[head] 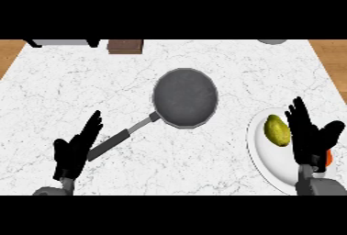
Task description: Pick the squash from the plate and place it in the pan
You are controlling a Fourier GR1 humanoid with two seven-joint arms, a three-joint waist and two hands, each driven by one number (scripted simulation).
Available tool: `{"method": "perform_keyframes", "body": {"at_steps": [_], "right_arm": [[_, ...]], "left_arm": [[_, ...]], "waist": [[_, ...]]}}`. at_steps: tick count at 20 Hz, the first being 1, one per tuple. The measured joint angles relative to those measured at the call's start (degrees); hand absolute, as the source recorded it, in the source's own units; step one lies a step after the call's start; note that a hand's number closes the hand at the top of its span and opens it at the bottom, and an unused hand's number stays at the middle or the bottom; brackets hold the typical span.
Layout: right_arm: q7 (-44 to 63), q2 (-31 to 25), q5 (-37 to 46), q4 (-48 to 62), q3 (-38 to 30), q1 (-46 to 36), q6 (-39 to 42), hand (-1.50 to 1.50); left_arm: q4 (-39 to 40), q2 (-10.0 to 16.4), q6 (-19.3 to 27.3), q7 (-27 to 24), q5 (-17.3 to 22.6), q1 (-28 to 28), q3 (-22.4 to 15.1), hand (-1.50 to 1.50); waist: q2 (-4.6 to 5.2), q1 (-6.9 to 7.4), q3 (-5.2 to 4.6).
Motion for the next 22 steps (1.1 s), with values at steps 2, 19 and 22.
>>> {"method": "perform_keyframes", "body": {"at_steps": [2, 19, 22], "right_arm": [[0.38, -2.06, -1.36, -0.23, -1.06, -1.76, 2.98, -1.5], [-3.76, -37.25, 1.15, 7.13, -12.32, 4.32, 30.58, -1.5], [-4.68, -42.28, 3.24, 8.39, -11.0, 3.02, 36.09, -1.5]], "left_arm": [[-0.67, 0.84, 0.45, 0.21, -1.05, -0.59, 0.57, 0.0], [-10.21, 6.82, 5.47, 5.19, -7.94, 3.2, 1.54, 0.0], [-12.23, 7.06, 4.95, 6.8, -8.02, 3.49, 1.21, 0.0]], "waist": [[0.35, 0.19, 0.13], [0.86, 0.44, 0.3], [0.94, 0.92, 0.28]]}}
